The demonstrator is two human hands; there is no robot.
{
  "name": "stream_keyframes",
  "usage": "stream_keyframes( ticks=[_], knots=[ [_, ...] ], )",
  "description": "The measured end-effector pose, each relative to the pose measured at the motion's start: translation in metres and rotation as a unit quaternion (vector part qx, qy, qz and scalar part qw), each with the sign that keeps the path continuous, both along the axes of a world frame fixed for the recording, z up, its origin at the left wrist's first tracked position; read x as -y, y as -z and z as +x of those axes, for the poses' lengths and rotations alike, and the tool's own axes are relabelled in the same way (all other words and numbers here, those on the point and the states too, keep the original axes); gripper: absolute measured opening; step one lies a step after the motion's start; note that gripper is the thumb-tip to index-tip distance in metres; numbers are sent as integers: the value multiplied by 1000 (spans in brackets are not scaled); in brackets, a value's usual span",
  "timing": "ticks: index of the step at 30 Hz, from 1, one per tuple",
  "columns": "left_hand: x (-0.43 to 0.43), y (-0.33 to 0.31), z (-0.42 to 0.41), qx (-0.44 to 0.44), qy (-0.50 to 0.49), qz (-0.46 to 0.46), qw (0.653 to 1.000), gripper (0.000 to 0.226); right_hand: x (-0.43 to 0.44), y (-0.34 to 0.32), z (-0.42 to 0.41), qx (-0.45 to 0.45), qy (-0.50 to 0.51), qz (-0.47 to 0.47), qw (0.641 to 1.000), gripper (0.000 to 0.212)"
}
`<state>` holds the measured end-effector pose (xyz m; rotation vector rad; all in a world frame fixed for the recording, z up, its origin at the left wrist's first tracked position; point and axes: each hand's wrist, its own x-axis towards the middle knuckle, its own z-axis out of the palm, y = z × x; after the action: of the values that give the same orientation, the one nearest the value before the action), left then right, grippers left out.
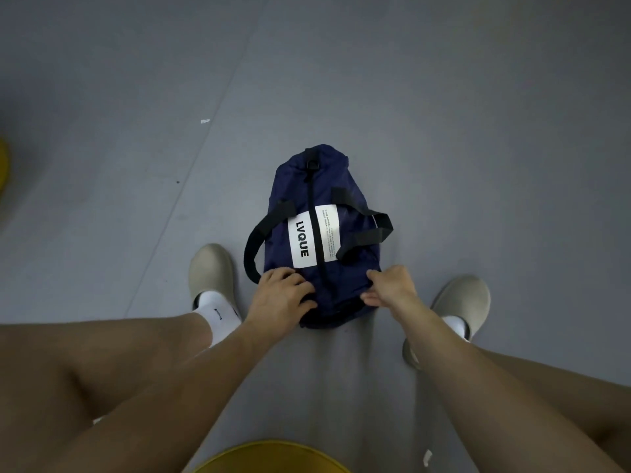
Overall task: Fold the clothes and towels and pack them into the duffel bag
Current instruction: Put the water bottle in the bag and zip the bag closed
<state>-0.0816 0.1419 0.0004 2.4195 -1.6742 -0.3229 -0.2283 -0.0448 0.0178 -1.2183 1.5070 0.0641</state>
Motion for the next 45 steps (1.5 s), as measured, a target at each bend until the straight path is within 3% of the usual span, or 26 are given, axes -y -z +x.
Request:
stream_keyframes(
  ticks=[3, 7, 9, 13, 16, 20, 24, 28, 31, 33, 36, 39, 42, 45],
  knots=[
    [15, -1, 14, -49, -64, 1, 997, 19, -5, -1, -5, -22, -139, -158, 977, 12],
    [38, 5, 24, -151, -185, -20, 971, 13, -27, -1, -15, 16, -382, -405, 831, 25],
    [45, 9, 27, -184, -228, -7, 956, 14, -36, 11, -16, 11, -424, -440, 792, 45],
    [42, 9, 25, -193, -244, -19, 950, 10, -38, 36, -10, -92, -491, -383, 777, 79],
    [32, 1, 14, -151, -195, -46, 968, 17, -37, 50, 1, -115, -503, -358, 778, 87],
    [3, 13, -11, -15, -48, -66, 997, 23, -39, 63, 8, -141, -507, -354, 773, 86],
    [-20, 37, -18, -17, -84, 12, 996, 54, -39, 60, 5, -127, -498, -362, 778, 86],
    [-22, 44, -17, -37, -63, 106, 992, 88, -47, 54, -16, -127, -492, -412, 756, 84],
    [-17, 44, -15, -52, -62, 117, 990, 90, -68, 64, -39, -68, -446, -502, 738, 56],
    [-17, 47, -12, -77, -68, 90, 991, 84, -84, 71, -45, -46, -444, -512, 734, 44],
    [-15, 49, -8, -124, -74, 23, 989, 73, -101, 76, -34, -51, -455, -466, 757, 52],
    [-4, 41, -11, -157, -105, -4, 982, 63, -112, 72, -13, -66, -409, -406, 815, 56],
    [6, 37, -13, -176, -139, -3, 975, 51, -119, 72, 4, -78, -342, -352, 868, 43],
    [16, 36, -12, -187, -184, 5, 965, 42, -125, 71, 22, -84, -309, -325, 890, 33]
  ],
)
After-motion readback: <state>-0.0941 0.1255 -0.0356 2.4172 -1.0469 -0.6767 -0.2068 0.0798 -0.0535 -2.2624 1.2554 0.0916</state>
